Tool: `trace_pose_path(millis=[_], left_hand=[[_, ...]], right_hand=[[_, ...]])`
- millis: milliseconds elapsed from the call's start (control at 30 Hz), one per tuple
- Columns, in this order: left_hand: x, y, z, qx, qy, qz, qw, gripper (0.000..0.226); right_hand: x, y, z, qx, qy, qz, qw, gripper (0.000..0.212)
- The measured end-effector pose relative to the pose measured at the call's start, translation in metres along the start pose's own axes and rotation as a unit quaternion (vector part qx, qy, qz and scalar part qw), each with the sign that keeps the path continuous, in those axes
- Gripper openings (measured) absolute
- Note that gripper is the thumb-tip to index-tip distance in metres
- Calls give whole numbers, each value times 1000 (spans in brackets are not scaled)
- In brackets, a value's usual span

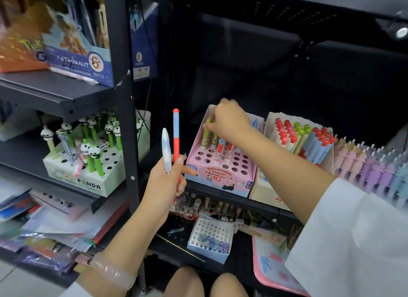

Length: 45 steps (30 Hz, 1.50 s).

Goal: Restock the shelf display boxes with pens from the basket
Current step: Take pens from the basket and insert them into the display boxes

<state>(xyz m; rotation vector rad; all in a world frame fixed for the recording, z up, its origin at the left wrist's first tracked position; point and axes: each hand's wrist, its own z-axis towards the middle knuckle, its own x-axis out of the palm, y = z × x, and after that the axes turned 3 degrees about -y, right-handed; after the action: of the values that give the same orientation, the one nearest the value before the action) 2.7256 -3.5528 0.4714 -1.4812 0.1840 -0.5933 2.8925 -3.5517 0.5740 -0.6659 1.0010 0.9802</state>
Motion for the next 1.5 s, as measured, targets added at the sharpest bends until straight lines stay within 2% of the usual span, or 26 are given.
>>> trace_pose_path(millis=[67,133,200,233,300,367,400,467,567,667,800,1000,1167,1300,1367,1500], left_hand=[[3,-2,-3,12,9,11,1000,14],[5,-4,-6,22,21,11,999,15],[10,-6,-9,30,35,6,999,16],[13,-7,-10,33,42,3,999,16],[22,-7,-13,39,58,-6,998,16],[34,-7,-18,39,78,-6,996,17],[40,-7,-20,36,87,-4,996,17],[52,-4,-25,26,108,-4,994,16],[70,2,-30,6,143,6,990,15],[89,6,-35,-9,167,12,986,13],[112,12,-40,-42,189,10,981,12],[140,20,-44,-91,211,-48,972,11],[149,18,-49,-105,210,-27,972,14],[151,17,-54,-79,209,6,975,13],[153,16,-56,-64,206,14,976,14],[156,16,-58,-65,190,13,980,22]], right_hand=[[-4,1,-3,4,18,-1,1000,37],[-10,0,-9,-7,-23,38,999,37],[-20,2,-22,-2,-86,176,981,31],[-25,3,-29,13,-85,264,961,29],[-31,5,-45,40,-5,390,920,25],[-31,3,-60,62,73,445,890,23],[-31,-1,-66,71,82,463,880,23],[-33,-13,-75,90,49,480,871,22],[-40,-45,-89,109,-50,476,871,14],[-48,-87,-107,122,-144,462,867,16],[-53,-144,-133,121,-257,353,891,13],[-29,-193,-156,175,-208,212,939,14],[-24,-200,-154,162,-202,184,948,14],[-24,-205,-150,179,-172,195,949,18],[-22,-205,-149,182,-142,212,950,15],[-12,-201,-150,152,-80,154,973,17]])
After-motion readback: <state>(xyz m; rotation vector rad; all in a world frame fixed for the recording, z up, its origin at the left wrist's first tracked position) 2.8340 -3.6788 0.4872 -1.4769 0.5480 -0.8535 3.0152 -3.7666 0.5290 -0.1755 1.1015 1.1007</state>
